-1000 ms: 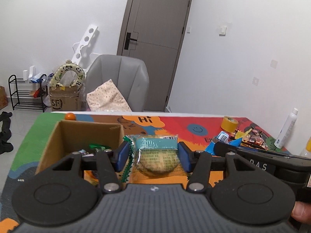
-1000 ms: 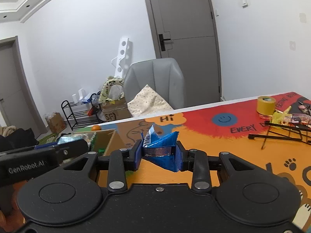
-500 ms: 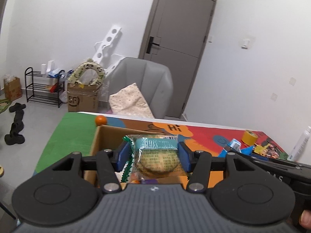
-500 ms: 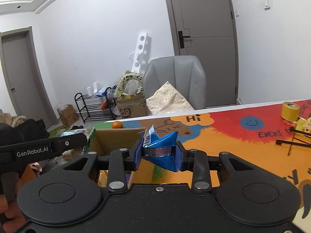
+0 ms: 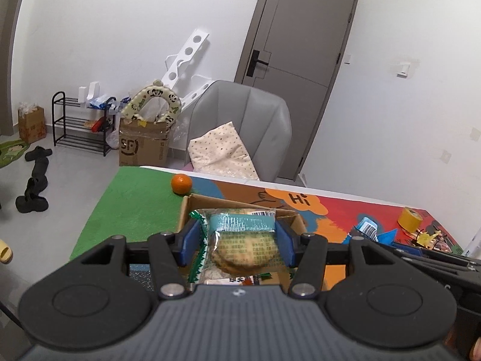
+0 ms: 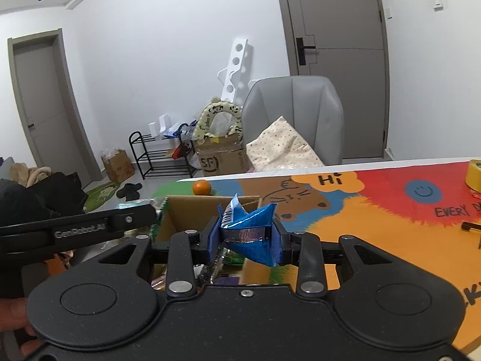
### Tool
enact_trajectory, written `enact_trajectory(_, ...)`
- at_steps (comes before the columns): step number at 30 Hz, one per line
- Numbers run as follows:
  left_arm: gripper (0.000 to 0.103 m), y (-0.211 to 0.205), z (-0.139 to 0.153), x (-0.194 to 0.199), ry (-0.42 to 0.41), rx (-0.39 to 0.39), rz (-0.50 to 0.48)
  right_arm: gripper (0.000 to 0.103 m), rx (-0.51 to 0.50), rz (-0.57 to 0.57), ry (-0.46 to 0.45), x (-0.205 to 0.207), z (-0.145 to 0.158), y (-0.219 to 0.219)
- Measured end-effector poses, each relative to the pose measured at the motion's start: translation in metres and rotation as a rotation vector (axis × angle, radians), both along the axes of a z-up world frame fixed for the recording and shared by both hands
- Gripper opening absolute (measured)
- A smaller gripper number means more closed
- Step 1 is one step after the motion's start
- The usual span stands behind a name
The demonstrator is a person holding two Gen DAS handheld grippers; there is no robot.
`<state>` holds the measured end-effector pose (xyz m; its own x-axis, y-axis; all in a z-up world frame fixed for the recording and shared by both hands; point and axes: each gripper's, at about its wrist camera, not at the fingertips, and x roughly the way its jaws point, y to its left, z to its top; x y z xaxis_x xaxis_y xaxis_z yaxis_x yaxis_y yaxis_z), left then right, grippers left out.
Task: Organize snacks
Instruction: 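Carry the cookie pack and blue snack over the cardboard box with both tools, then open both tools to drop the cookie pack and blue snack into the box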
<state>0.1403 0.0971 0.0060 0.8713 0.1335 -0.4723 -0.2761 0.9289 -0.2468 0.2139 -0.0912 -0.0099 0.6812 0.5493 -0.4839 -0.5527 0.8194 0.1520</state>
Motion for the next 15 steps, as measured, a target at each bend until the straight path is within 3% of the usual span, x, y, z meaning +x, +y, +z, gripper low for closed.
enact_trajectory(15,0.069,0.029,-0.007,0.002,0.013,-0.033,0.055,0.034,0.007,0.04,0.04,0.012,-0.007,0.03)
